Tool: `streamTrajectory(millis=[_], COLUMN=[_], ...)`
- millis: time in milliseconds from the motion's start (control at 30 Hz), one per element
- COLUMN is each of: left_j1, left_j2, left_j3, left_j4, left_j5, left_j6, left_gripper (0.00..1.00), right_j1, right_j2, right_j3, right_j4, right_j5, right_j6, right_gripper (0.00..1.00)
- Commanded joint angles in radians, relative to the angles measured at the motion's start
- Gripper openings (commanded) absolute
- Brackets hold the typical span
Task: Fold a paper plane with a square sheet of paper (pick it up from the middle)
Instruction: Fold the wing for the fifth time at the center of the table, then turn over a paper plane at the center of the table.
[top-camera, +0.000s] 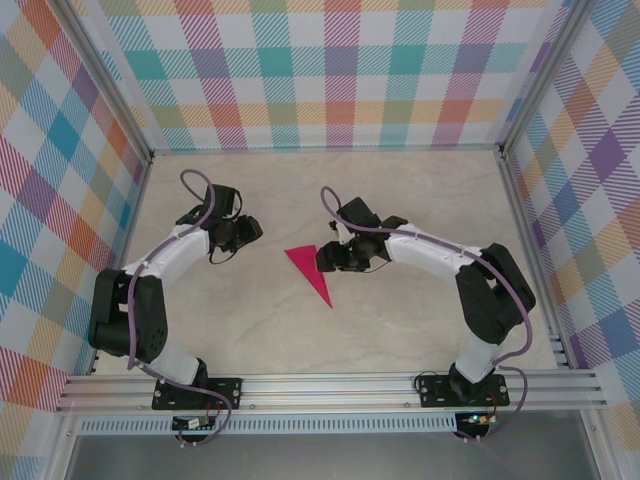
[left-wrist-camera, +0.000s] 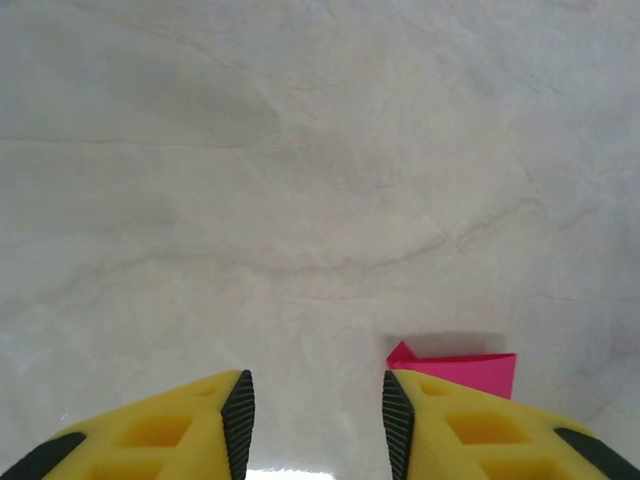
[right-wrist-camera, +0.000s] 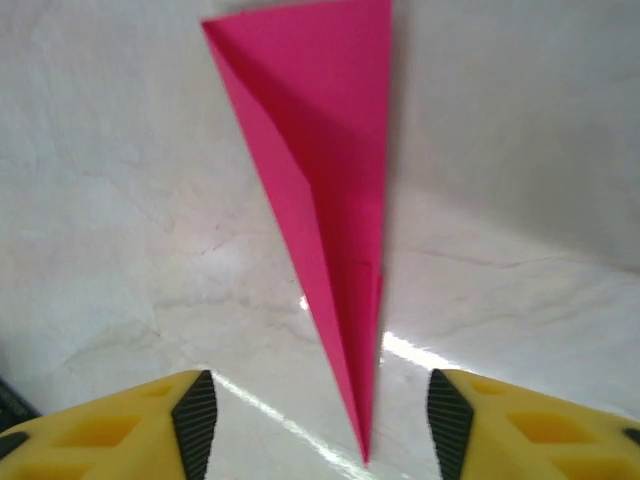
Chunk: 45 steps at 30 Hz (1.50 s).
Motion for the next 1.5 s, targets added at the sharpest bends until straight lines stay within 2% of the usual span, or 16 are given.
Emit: streamTrajectory(millis=[0, 200, 333, 533, 700, 867, 1200, 1467], left_j1=[-0.061, -0.246, -0.394, -0.514, -0.556, -0.562, -0.584, -0.584], left_j2=[-0.052, -0.044, 0.061, 0.264, 0.391, 0.44, 0.315, 0.314], left_j3=[-0.025, 0.016, 0.107, 0.288, 0.414, 0.453, 0.328, 0.282], left_j4=[-0.113, -0.184, -0.229, -0.322, -0.401, -0.431, -0.395, -0.35], left_j5=[-0.101, -0.23, -0.322, -0.382, -0.415, -0.408, -0.431, -0.4], left_j6=[-0.056, -0.168, -0.217, -0.235, -0.239, -0.258, -0.334, -0.35], left_gripper=[0.47, 0.57, 0.61, 0.62, 0.64, 0.62, 0.46, 0.35], right_j1=[-0.043, -0.093, -0.117, -0.148, -0.162, -0.164, -0.164, -0.164], right_j2=[-0.042, -0.08, -0.088, -0.099, -0.099, -0.088, -0.054, -0.039], right_j3=[-0.034, -0.139, -0.203, -0.269, -0.278, -0.27, -0.25, -0.242], right_j4=[-0.048, 0.016, 0.062, 0.118, 0.114, 0.099, 0.083, 0.076], right_j5=[0.138, 0.231, 0.267, 0.296, 0.3, 0.296, 0.276, 0.277], right_j6=[-0.017, 0.01, 0.036, 0.072, 0.083, 0.089, 0.094, 0.098], right_gripper=[0.67, 0.8, 0.92, 1.0, 1.0, 1.0, 1.0, 1.0])
